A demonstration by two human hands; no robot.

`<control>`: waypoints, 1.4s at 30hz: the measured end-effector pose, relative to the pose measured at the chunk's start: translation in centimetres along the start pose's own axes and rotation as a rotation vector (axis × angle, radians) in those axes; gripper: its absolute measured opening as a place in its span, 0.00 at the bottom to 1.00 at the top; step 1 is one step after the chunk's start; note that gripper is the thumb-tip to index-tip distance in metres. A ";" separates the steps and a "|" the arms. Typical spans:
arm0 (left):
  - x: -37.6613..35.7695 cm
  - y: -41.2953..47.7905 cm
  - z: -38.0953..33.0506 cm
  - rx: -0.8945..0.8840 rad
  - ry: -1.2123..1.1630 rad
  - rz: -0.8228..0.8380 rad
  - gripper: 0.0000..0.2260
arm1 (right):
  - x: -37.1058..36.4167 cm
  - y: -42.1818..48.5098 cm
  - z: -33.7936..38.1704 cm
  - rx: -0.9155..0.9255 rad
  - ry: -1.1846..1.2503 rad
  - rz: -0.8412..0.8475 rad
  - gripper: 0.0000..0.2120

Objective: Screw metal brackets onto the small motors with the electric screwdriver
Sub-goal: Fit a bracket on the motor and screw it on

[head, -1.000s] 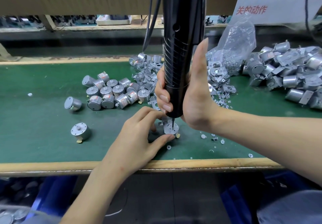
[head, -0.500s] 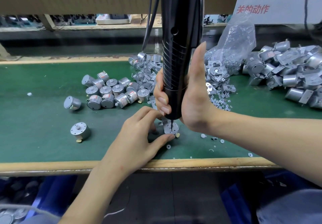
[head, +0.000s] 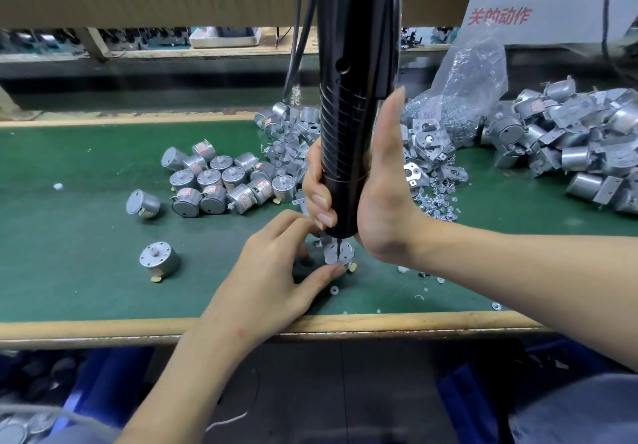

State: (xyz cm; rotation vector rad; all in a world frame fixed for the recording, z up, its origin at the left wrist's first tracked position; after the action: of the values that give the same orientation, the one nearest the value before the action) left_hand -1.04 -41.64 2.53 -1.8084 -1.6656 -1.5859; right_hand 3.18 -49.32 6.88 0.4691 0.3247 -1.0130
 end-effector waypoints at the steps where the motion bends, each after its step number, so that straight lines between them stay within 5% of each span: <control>1: 0.0 0.0 0.0 -0.003 -0.001 -0.003 0.17 | 0.0 0.0 0.0 0.001 0.004 0.000 0.37; 4: -0.2 0.0 0.0 0.007 0.006 0.013 0.20 | 0.0 -0.1 -0.2 0.016 -0.002 0.004 0.44; 7: -1.1 -0.1 0.4 0.063 0.006 0.077 0.21 | -0.1 -0.2 -0.1 0.067 -0.028 0.022 0.38; 35: -1.9 0.0 0.2 0.151 -0.007 0.083 0.18 | 0.7 -0.2 -0.4 0.026 -0.047 -0.034 0.45; 42: -2.4 -0.3 0.6 0.217 -0.054 0.119 0.18 | 3.0 1.6 3.0 0.078 -0.078 -0.032 0.37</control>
State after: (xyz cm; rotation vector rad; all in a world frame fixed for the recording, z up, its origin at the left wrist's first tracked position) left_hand -0.44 -42.48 0.21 -1.8158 -1.6470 -1.2661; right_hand 6.21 -52.31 8.39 0.4949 0.2242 -1.0747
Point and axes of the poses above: each hand's wrist, its own y-axis towards the middle knuckle, its own x-axis out of the back of the hand, z = x × y, the point moved 8 cm from there along y, towards the middle knuckle, and after that the axes turned 7 degrees about y, right-handed, at the moved point
